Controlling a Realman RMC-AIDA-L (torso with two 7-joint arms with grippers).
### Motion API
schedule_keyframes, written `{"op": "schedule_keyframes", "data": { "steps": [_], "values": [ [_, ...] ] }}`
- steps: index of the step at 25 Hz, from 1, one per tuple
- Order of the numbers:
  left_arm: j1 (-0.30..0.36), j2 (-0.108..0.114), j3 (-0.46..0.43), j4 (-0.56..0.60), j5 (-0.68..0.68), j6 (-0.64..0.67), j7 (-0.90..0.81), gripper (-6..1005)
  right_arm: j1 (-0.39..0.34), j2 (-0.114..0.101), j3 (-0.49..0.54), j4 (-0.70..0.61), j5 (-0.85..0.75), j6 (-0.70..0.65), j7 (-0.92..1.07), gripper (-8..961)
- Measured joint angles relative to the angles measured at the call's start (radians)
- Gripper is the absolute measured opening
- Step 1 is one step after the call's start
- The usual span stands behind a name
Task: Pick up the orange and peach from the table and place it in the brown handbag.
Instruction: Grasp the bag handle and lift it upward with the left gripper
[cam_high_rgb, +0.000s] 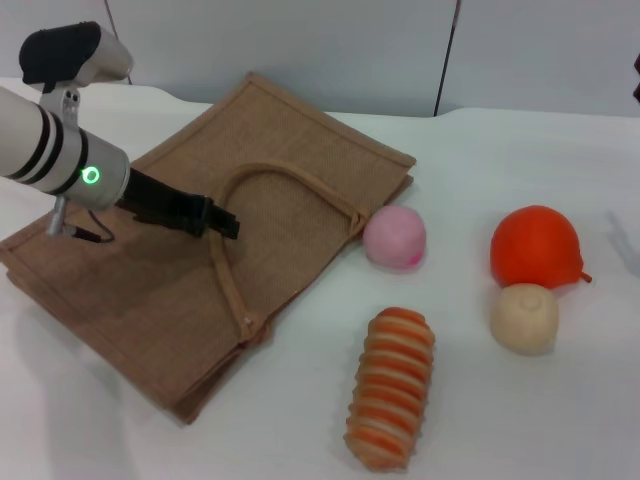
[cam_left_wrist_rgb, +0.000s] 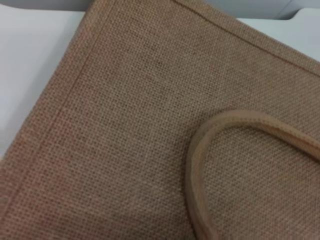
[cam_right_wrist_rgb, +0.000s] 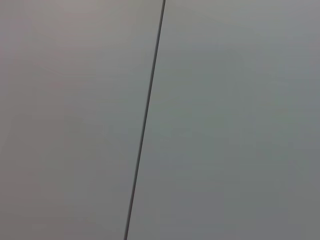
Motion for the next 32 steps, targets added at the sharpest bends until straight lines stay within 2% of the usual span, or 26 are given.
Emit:
{"op": "schedule_keyframes", "data": {
  "steps": [3, 6, 11, 32],
  "values": [
    [-0.002, 0.000, 0.002, -0.004, 0.001, 0.005, 0.001, 759, 0.000, 0.000, 0.000, 0.000, 0.000, 0.000, 0.000, 684],
    [-0.004, -0.001, 0.014, -0.008, 0.001, 0.012, -0.001, 548, 0.000, 0.000, 0.000, 0.000, 0.000, 0.000, 0.000, 684],
    [-0.007, -0.004, 0.039, -0.008, 0.002, 0.019, -0.006, 509, -0.001, 0.000, 0.000, 0.001, 0.012, 0.000, 0.000, 684],
    [-0.009, -0.010, 0.042, -0.011, 0.026, 0.043, -0.019, 470, -0.004, 0.000, 0.000, 0.002, 0.014, -0.001, 0.000, 685]
  ]
}}
